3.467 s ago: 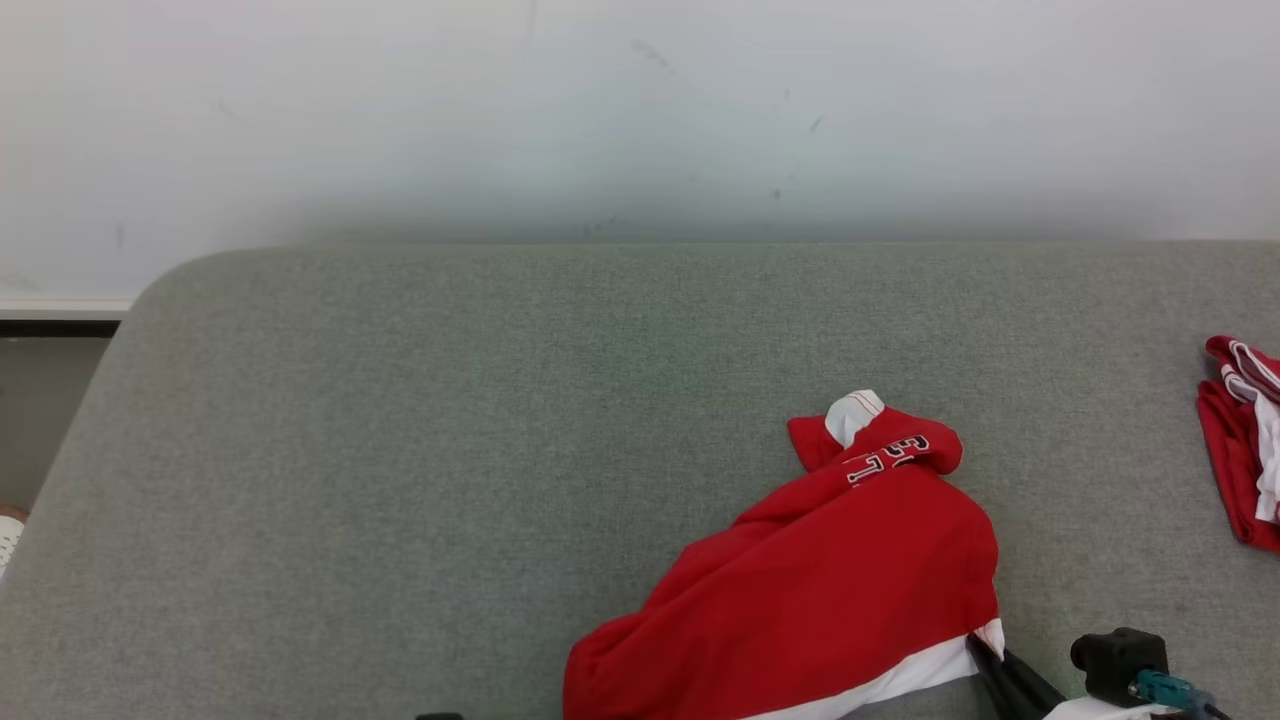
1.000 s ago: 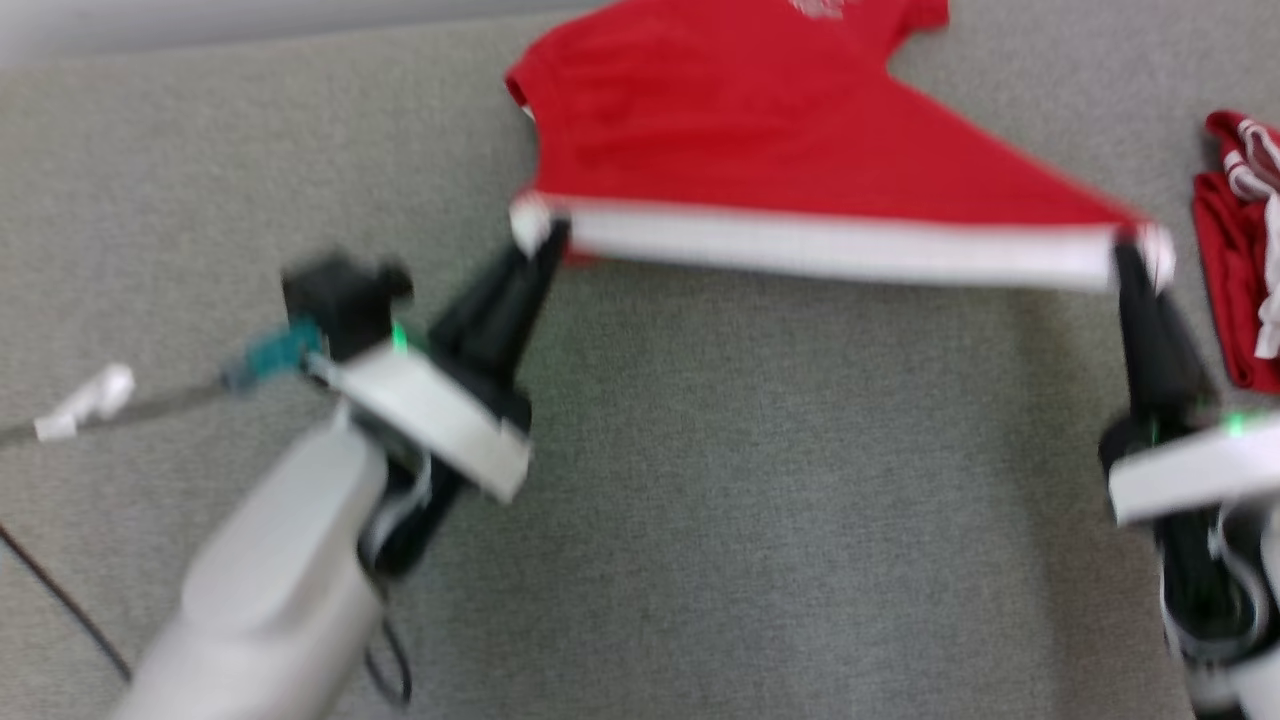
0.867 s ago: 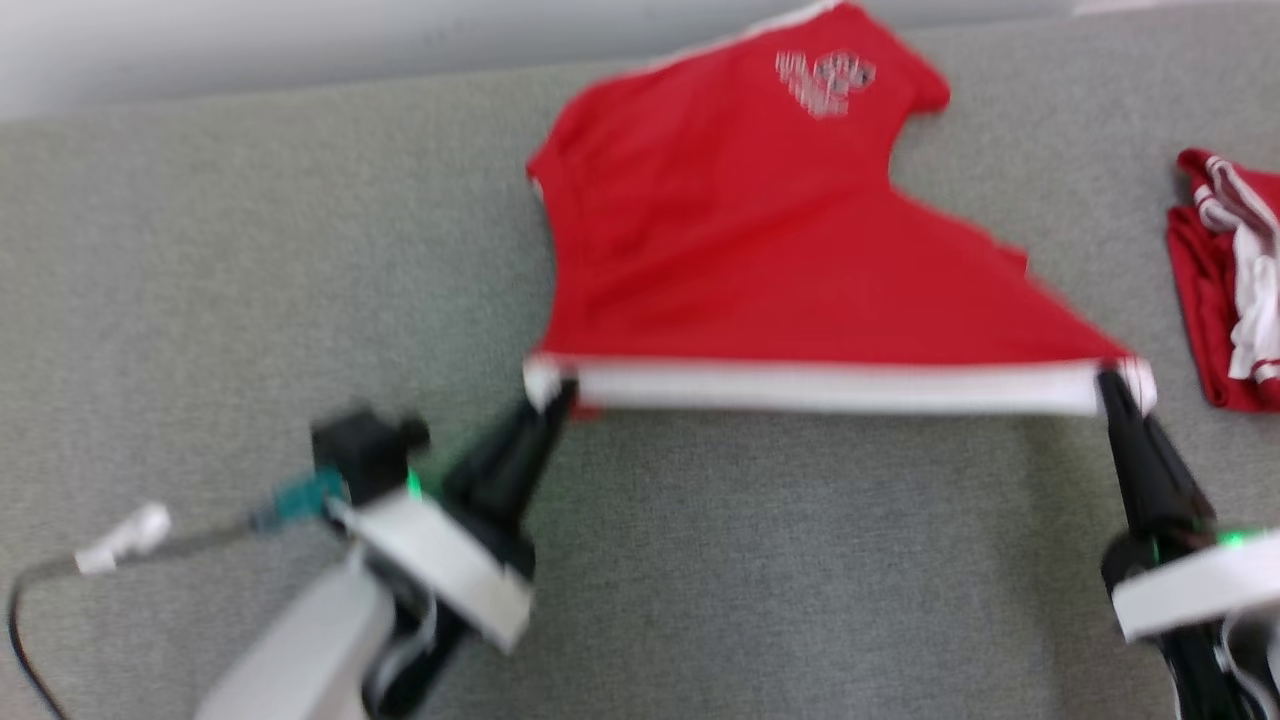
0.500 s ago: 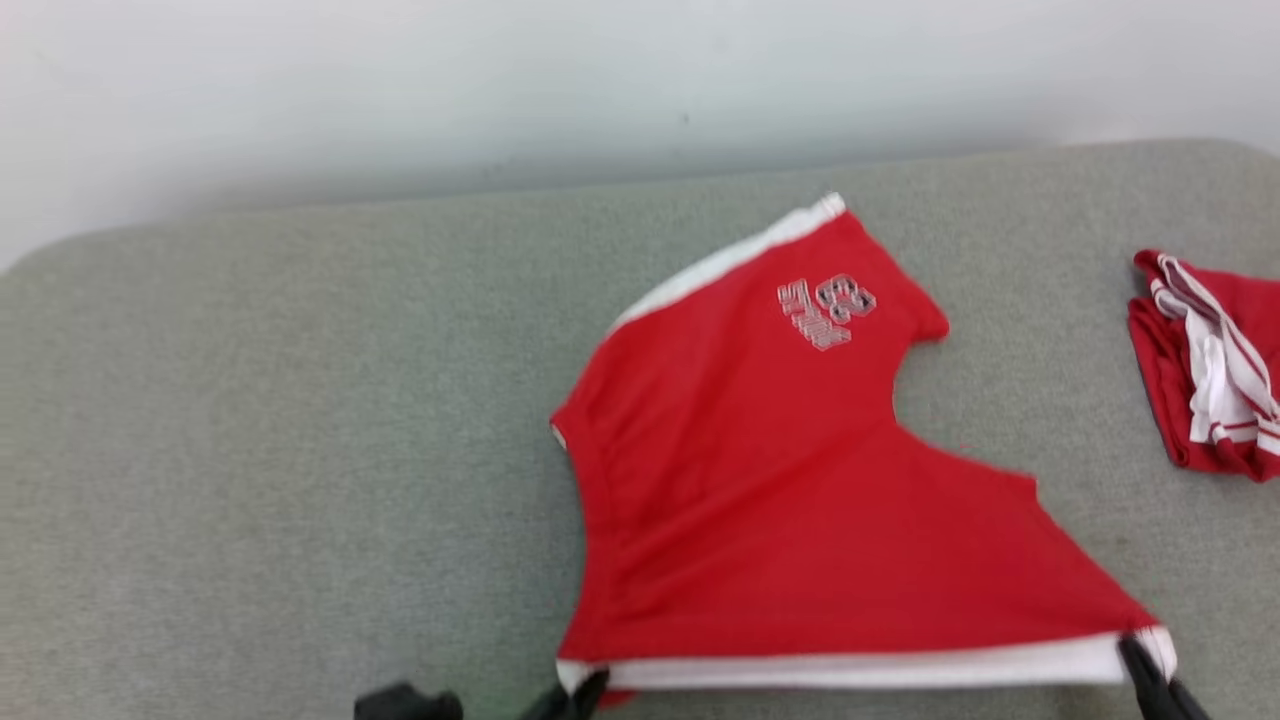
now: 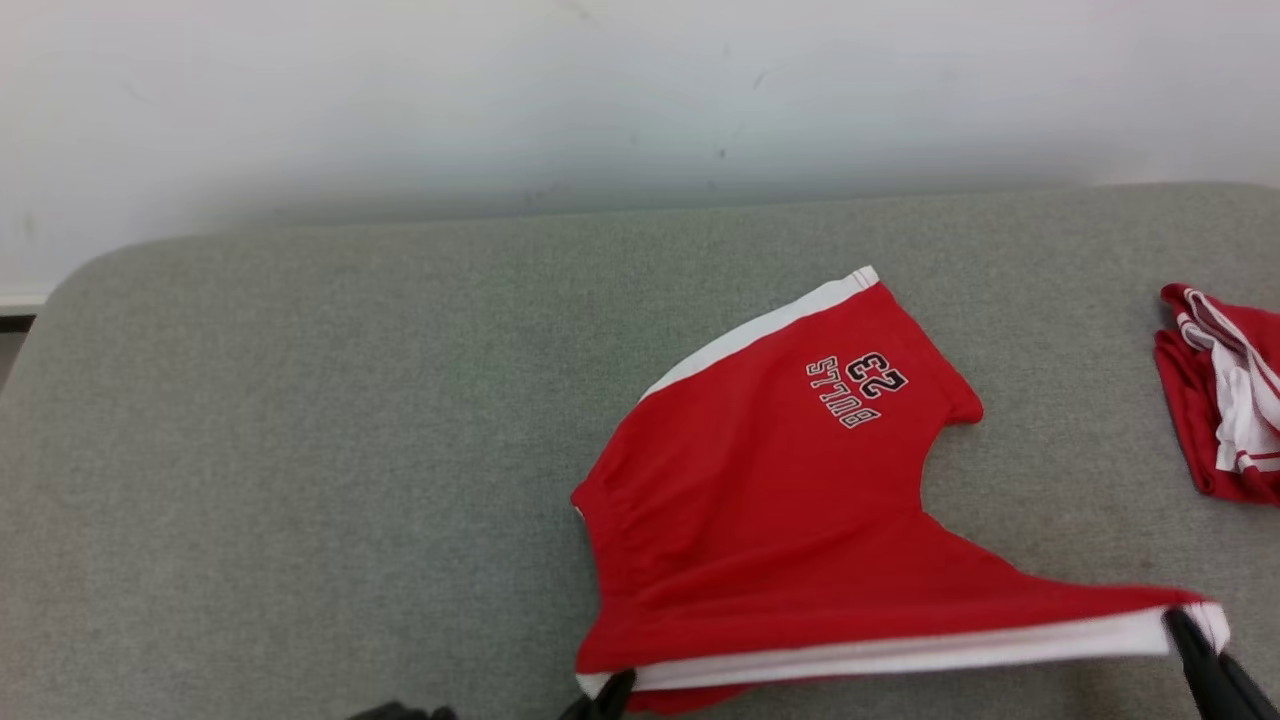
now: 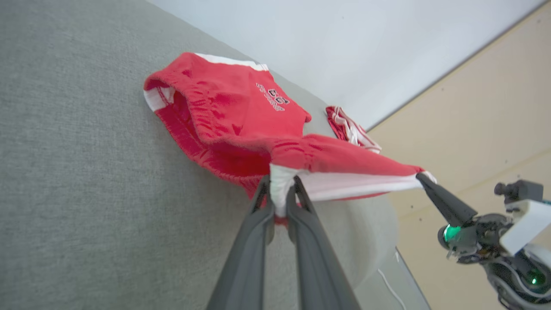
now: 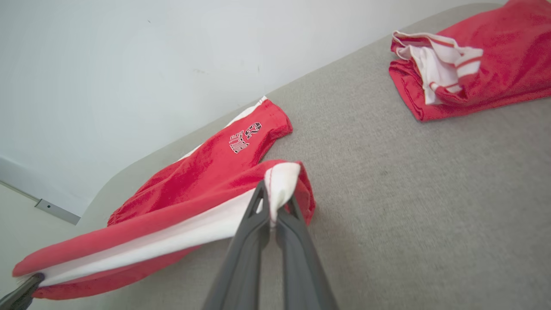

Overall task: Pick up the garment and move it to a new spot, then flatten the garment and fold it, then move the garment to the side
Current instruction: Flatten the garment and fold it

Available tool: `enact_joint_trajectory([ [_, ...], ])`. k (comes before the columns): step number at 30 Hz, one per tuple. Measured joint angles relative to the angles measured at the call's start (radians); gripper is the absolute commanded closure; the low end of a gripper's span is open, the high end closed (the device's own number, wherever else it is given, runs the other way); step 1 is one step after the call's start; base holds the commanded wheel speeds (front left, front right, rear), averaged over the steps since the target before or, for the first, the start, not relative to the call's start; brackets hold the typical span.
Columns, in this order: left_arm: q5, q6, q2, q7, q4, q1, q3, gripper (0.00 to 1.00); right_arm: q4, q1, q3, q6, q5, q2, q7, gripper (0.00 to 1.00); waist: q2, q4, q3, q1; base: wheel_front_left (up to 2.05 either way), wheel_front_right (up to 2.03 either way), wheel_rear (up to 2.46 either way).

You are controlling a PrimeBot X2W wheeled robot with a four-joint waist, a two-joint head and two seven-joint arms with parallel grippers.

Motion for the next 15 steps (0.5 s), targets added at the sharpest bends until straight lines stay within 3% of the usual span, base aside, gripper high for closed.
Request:
enact_joint_trajectory([
  [2, -0.095, -0.012, -0.050, 0.016, -0.029, -0.020, 0.030, 1.00, 0.004, -0.078, -0.002, 0.000, -0.013, -0.007, 0.022, 1.00, 0.0000, 0.005, 0.022, 0.0000, 0.00, 0.00, 0.00],
  [7, -0.189, -0.019, -0.091, 0.115, -0.048, -0.157, 0.070, 1.00, 0.056, -0.321, 0.021, 0.000, -0.023, -0.023, 0.092, 1.00, 0.0000, 0.029, 0.097, 0.0002, 0.00, 0.00, 0.00],
  [15, -0.284, 0.049, -0.175, 0.222, 0.000, -0.373, 0.131, 1.00, 0.300, -0.718, 0.043, 0.000, -0.084, -0.014, 0.203, 1.00, 0.0000, 0.087, 0.220, 0.0005, 0.00, 0.00, 0.00],
])
